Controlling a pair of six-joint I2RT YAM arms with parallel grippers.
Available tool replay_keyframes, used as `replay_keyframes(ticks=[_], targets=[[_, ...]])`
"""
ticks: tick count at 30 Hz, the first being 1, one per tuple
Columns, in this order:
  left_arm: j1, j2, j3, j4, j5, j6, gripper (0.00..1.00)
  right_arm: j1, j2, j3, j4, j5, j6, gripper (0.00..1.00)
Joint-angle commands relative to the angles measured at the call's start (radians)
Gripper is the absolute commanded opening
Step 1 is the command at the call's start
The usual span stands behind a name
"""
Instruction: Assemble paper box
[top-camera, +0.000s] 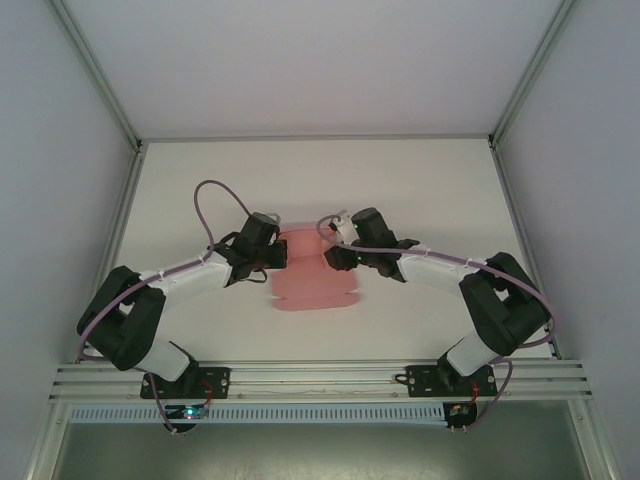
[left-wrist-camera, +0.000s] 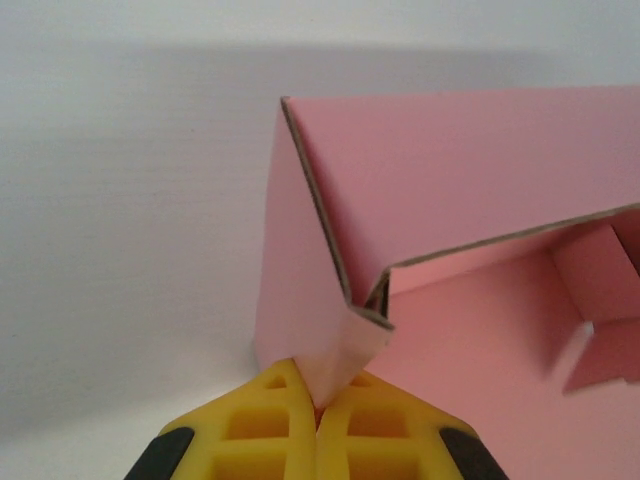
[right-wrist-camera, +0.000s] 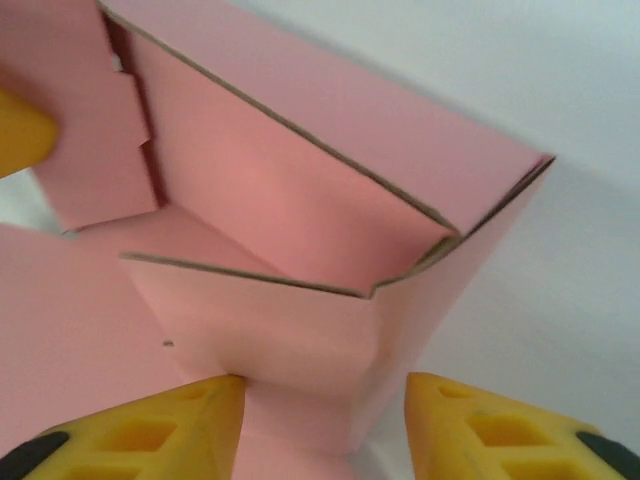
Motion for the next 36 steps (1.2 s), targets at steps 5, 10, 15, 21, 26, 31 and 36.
replay_keyframes(ticks=[5,10,15,21,26,31,36], targets=[[-0.020,0.014,0.042,0.078,0.147,-0.003,0.00,0.044,0.066,-0.004,0.109,0.140,0.054,0.29],[-0.021,0.027,0.047,0.068,0.139,-0.002,0.00,0.022,0.114,-0.017,0.194,-0.038,0.048,0.35],[-0.020,0.036,0.071,0.002,0.073,0.002,0.00,-0.011,0.104,-0.038,0.198,-0.044,0.067,0.37],[-0.021,0.078,0.139,-0.137,-0.068,-0.024,0.00,-0.044,-0.020,-0.058,0.087,0.013,0.031,0.53],[-0.020,0.115,0.165,-0.153,-0.066,-0.020,0.00,-0.103,-0.083,-0.076,0.060,-0.026,0.022,0.59],[-0.020,0.133,0.172,-0.175,-0.064,0.004,0.00,-0.166,-0.079,-0.067,0.037,-0.113,-0.014,0.64],[-0.020,0.152,0.155,-0.189,-0.075,0.046,0.00,-0.215,-0.035,-0.068,0.082,-0.337,-0.065,0.66]])
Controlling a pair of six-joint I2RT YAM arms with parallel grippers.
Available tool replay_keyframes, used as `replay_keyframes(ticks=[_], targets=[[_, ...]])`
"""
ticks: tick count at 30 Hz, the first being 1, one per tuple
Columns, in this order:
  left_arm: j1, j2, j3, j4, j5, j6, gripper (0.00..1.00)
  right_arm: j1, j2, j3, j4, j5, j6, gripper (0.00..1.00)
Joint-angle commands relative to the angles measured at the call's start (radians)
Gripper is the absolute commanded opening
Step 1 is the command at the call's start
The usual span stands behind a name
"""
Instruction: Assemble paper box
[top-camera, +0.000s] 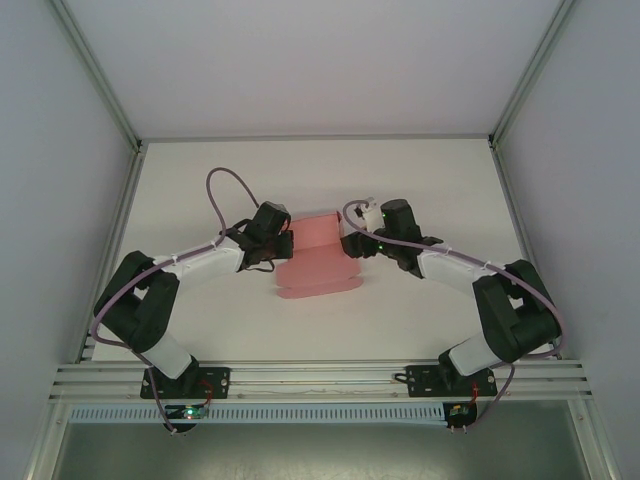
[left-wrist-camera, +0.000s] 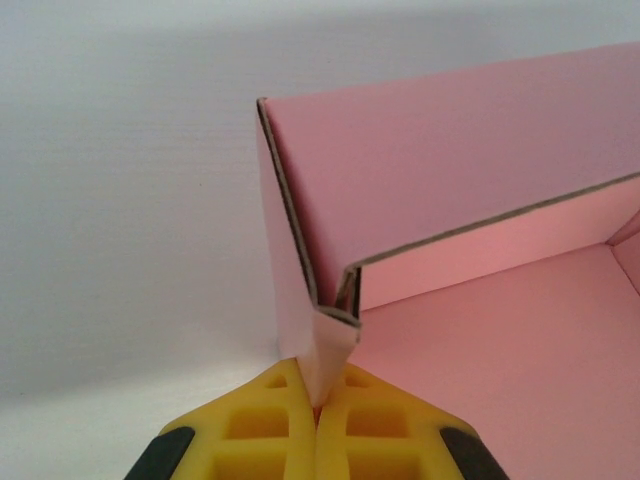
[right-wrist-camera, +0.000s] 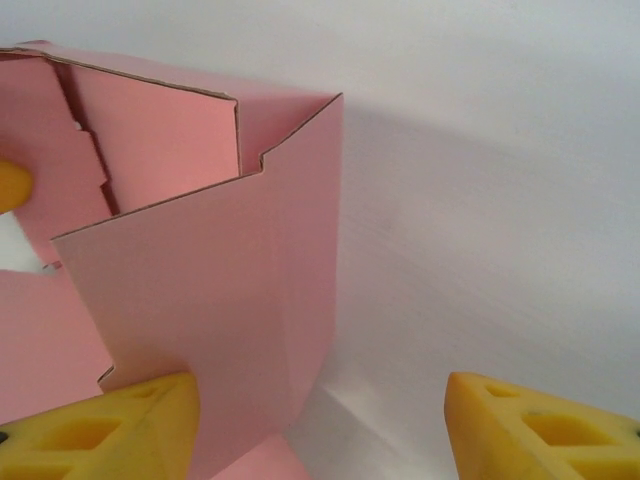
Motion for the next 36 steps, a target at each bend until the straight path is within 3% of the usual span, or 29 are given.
replay_keyframes(ticks=[1,7,11,15,24,36], targets=[[-0.012,0.041,-0.005,-0.074,0.002,0.045,0.00,-0.015,0.048,0.002,0.014,-0.212,-0.061,0.66],[-0.013,0.063,-0.004,-0.048,0.053,0.052,0.00,-0.019,0.187,0.071,0.065,-0.345,-0.072,0.67],[-0.013,0.062,-0.001,-0.050,0.055,0.061,0.00,-0.018,0.223,0.089,0.108,-0.272,-0.051,0.67],[-0.013,0.057,0.000,-0.044,0.056,0.065,0.00,-0.014,0.236,0.095,0.144,-0.224,-0.020,0.52],[-0.012,0.076,0.018,-0.044,0.077,0.068,0.00,0.015,0.379,0.161,0.133,-0.280,-0.003,0.57],[-0.013,0.089,0.033,-0.036,0.082,0.063,0.00,0.073,0.408,0.218,0.054,0.024,0.010,0.28]])
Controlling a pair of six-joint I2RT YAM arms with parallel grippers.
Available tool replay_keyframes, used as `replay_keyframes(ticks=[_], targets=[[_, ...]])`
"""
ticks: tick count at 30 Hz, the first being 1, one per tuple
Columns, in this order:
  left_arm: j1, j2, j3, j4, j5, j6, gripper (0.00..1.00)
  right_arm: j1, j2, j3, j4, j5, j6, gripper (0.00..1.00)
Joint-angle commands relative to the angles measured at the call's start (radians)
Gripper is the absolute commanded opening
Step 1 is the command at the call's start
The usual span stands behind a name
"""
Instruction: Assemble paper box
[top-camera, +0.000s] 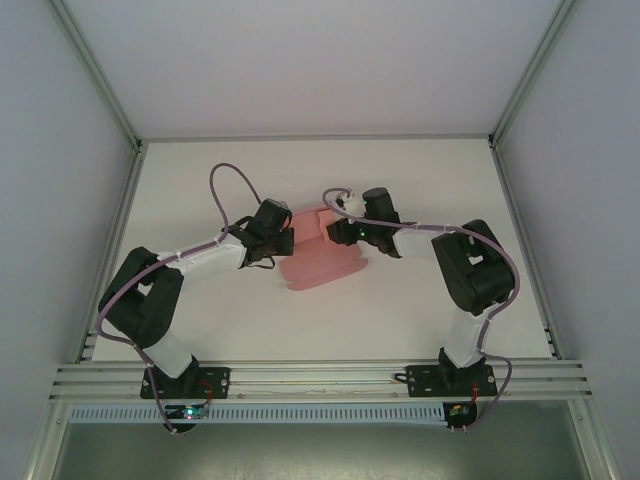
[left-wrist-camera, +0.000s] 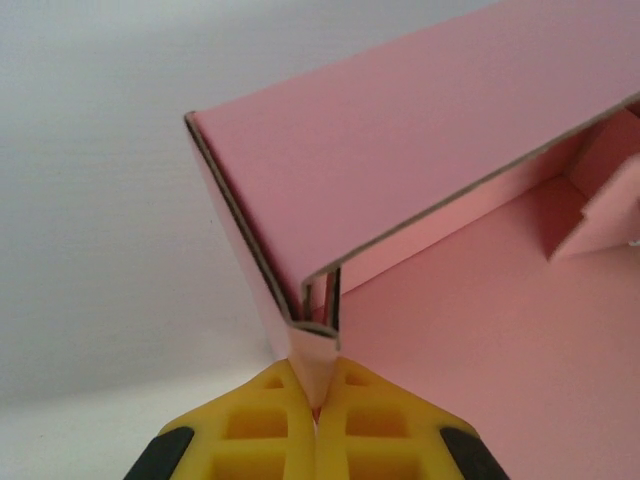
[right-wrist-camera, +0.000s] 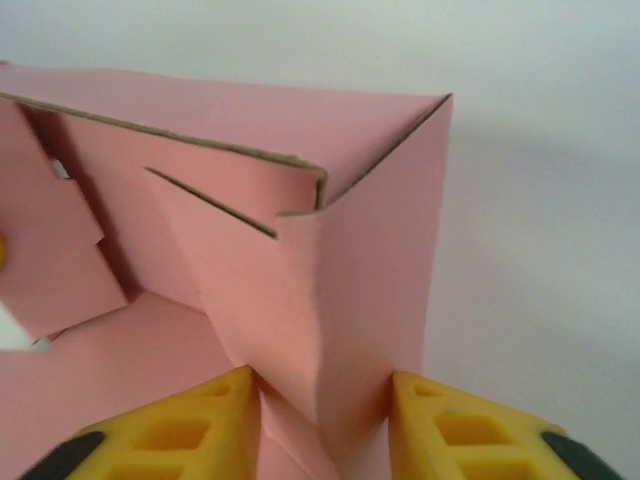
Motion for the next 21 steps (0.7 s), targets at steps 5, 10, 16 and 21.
replay_keyframes(ticks=[5,10,16,21], targets=[[-0.019,0.052,0.008,-0.054,0.096,0.012,0.00,0.067,0.047,0.011,-0.109,0.199,0.032,0.16],[-0.019,0.042,0.033,-0.144,-0.005,-0.050,0.00,0.134,0.021,0.046,-0.224,0.618,0.113,0.00],[-0.019,0.064,0.092,-0.454,-0.438,-0.319,0.00,0.158,-0.018,0.087,-0.419,1.071,0.307,0.00],[-0.019,0.080,0.114,-0.627,-0.611,-0.441,0.00,0.151,-0.052,0.117,-0.543,1.277,0.354,0.00]])
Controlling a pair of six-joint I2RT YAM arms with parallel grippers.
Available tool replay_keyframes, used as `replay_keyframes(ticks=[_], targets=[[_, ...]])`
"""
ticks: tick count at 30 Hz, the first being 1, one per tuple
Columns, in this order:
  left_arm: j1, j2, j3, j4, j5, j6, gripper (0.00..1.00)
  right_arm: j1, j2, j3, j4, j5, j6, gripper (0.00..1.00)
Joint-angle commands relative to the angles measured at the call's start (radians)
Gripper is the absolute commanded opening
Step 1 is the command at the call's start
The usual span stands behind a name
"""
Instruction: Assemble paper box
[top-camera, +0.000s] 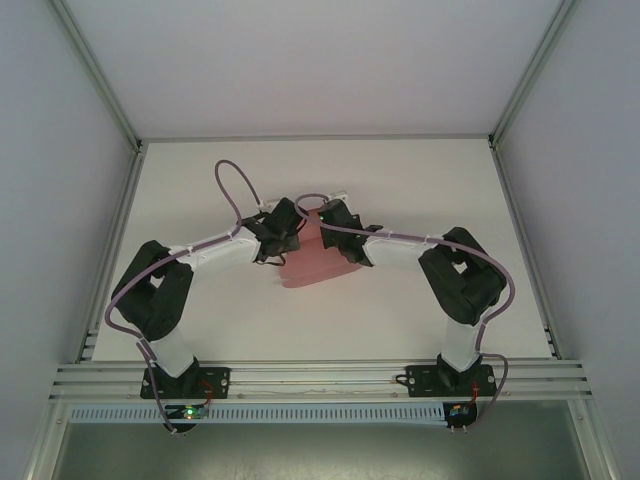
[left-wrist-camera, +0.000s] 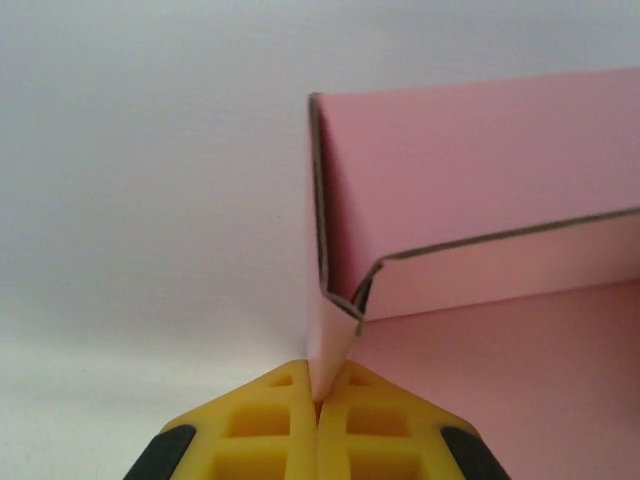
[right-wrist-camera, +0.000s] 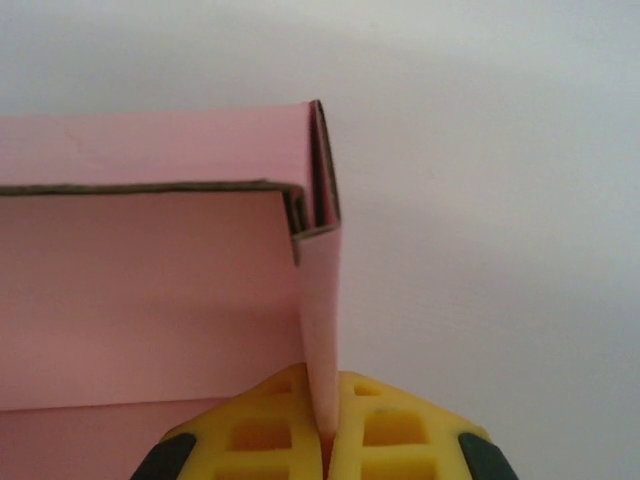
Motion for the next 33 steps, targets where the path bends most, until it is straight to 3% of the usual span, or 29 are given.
replay_keyframes(ticks=[1,8,13,17,22,28,31,33], targets=[[0.044,0.012,-0.026,-0.438,-0.392,-0.154,0.00,-0.098,-0.040,-0.001,-0.270,0.489,0.071,0.00],[0.048,0.032,-0.003,-0.548,-0.493,-0.256,0.00,-0.116,-0.101,-0.016,-0.310,0.593,0.113,0.00],[0.044,0.017,-0.010,-0.524,-0.480,-0.240,0.00,-0.105,-0.061,0.033,-0.393,0.684,0.153,0.00],[0.042,0.028,0.010,-0.588,-0.534,-0.268,0.00,-0.106,-0.064,0.039,-0.407,0.709,0.171,0.00],[0.039,0.016,-0.034,-0.385,-0.396,-0.116,0.00,-0.107,-0.144,-0.082,-0.133,0.515,0.079,0.00],[0.023,-0.026,-0.070,-0.150,-0.195,0.033,0.00,-0.111,-0.185,-0.256,0.337,0.035,0.011,0.28],[0.014,-0.061,-0.107,-0.051,-0.126,0.085,0.00,-0.119,-0.176,-0.286,0.424,-0.071,0.016,0.29],[0.011,-0.083,-0.132,-0.009,-0.101,0.100,0.00,-0.120,-0.175,-0.293,0.440,-0.118,0.000,0.41]])
